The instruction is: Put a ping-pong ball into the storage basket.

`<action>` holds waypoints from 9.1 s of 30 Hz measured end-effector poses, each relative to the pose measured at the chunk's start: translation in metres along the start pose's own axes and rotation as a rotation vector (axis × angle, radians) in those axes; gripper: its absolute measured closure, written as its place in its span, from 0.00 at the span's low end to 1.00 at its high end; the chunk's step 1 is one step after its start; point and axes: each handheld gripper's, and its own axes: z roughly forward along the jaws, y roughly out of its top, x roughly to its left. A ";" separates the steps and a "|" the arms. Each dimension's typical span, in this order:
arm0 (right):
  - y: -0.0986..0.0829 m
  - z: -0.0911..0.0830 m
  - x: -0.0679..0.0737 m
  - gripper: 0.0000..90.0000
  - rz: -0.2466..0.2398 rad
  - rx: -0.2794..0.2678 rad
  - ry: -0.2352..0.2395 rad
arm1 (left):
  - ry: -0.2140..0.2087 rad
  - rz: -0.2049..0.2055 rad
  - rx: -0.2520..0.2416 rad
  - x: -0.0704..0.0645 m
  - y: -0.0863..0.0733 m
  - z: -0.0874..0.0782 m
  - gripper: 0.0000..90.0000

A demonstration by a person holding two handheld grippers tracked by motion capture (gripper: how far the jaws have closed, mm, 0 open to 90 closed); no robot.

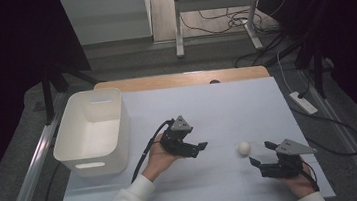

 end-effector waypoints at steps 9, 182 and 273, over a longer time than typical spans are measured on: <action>0.000 0.000 0.000 0.18 -0.001 -0.001 0.000 | -0.005 0.006 -0.001 -0.002 0.002 0.003 0.25; -0.001 -0.014 0.000 0.18 0.039 -0.050 0.005 | -0.156 0.106 0.137 -0.040 0.046 0.134 0.25; 0.000 -0.007 0.000 0.18 0.025 -0.035 0.006 | -0.080 0.071 -0.024 -0.026 0.038 0.024 0.57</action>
